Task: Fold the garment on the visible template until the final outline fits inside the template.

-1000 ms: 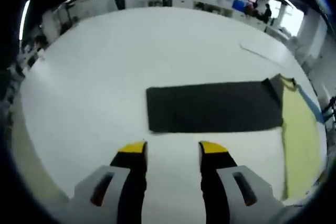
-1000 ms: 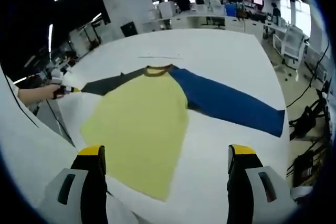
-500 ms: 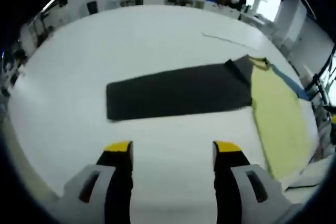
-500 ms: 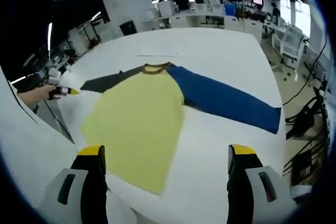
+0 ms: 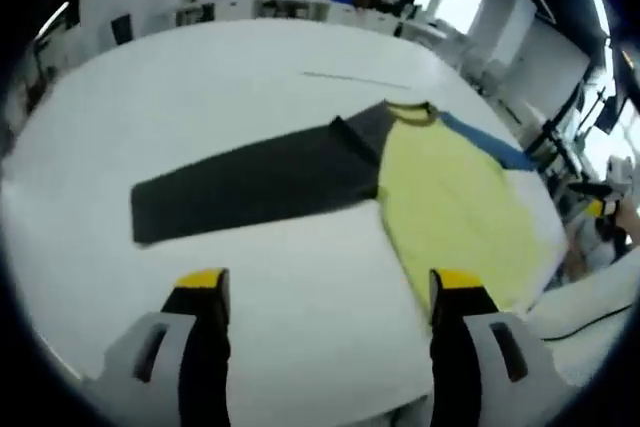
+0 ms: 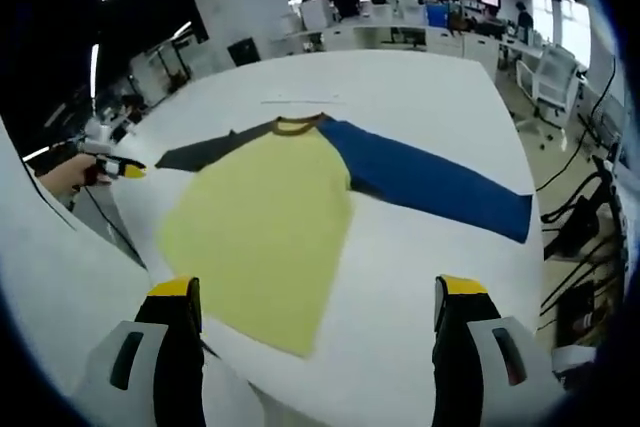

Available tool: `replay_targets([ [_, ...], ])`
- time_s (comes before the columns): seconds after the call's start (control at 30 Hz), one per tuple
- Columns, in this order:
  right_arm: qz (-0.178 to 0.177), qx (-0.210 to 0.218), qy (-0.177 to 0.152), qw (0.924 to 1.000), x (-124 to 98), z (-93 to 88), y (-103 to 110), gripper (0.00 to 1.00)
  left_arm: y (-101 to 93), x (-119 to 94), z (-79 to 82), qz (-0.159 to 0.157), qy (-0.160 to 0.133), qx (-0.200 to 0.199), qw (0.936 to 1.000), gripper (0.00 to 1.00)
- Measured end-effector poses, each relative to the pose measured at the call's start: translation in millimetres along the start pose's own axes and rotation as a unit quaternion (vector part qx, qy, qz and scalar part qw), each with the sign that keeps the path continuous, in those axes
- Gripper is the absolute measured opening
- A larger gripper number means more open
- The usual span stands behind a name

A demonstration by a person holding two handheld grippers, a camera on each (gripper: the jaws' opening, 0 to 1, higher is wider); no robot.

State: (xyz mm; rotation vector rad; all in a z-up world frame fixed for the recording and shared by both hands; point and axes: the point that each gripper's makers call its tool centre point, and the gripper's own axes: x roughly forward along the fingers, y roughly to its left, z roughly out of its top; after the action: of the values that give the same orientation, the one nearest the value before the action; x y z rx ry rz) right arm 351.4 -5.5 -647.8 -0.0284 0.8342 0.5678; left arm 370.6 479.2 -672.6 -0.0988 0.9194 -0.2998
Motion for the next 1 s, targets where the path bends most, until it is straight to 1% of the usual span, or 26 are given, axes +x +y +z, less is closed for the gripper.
replay_targets([
  [0.07, 0.002, -0.001, 0.003, 1.0, -1, -1.6, 0, 0.97, -12.3, -3, 1.0, -0.013, -0.001, 0.003, 0.9999, 0.82],
  [0.2, 0.004, 0.0, 0.003, 1.0, -4, -3.2, 1, 0.97, -35.6, -8, -2.0, -0.036, 0.009, 0.027, 0.9989, 0.85],
  [0.27, 0.006, 0.001, 0.002, 1.0, -6, -3.1, 2, 0.97, -45.0, -11, -3.1, -0.045, 0.011, 0.033, 0.9984, 0.87],
  [0.4, 0.008, -0.001, 0.003, 1.0, -11, -3.4, 3, 0.97, -57.8, -17, -4.6, -0.059, 0.014, 0.04, 0.9973, 0.91],
  [0.47, 0.009, -0.001, 0.002, 1.0, -14, -4.0, 4, 0.97, -66.7, -22, -5.7, -0.074, 0.016, 0.046, 0.9961, 0.96],
  [0.5, 0.01, -0.001, 0.002, 1.0, -15, -4.5, 4, 0.97, -74.4, -26, -7.4, -0.087, 0.018, 0.051, 0.9947, 1.0],
  [0.53, 0.01, -0.001, 0.002, 0.9999, -16, -5.7, 5, 0.97, -80.2, -30, -11.5, -0.097, 0.027, 0.06, 0.9931, 0.98],
  [0.6, 0.012, 0.0, 0.005, 0.9999, -18, -9.6, 7, 0.97, -87.8, -34, -15.7, -0.103, 0.03, 0.072, 0.9916, 0.99],
  [0.7, 0.016, 0.004, 0.011, 0.9998, -19, -16.5, 10, 0.97, -95.2, -40, -24.6, -0.109, 0.047, 0.087, 0.989, 0.99],
  [0.83, 0.019, 0.006, 0.016, 0.9997, -22, -21.5, 13, 0.97, -98.9, -46, -27.8, -0.113, 0.051, 0.096, 0.9876, 0.99],
  [0.93, 0.019, 0.006, 0.015, 0.9997, -24, -20.9, 13, 0.97, -98.2, -50, -27.4, -0.115, 0.047, 0.095, 0.9878, 0.99],
  [0.97, 0.018, 0.005, 0.014, 0.9997, -25, -19.8, 12, 0.97, -96.8, -50, -29.1, -0.115, 0.048, 0.093, 0.9877, 0.99],
  [1.0, 0.017, 0.004, 0.014, 0.9997, -25, -19.0, 11, 0.97, -93.2, -51, -34.6, -0.114, 0.058, 0.093, 0.9874, 0.99],
])
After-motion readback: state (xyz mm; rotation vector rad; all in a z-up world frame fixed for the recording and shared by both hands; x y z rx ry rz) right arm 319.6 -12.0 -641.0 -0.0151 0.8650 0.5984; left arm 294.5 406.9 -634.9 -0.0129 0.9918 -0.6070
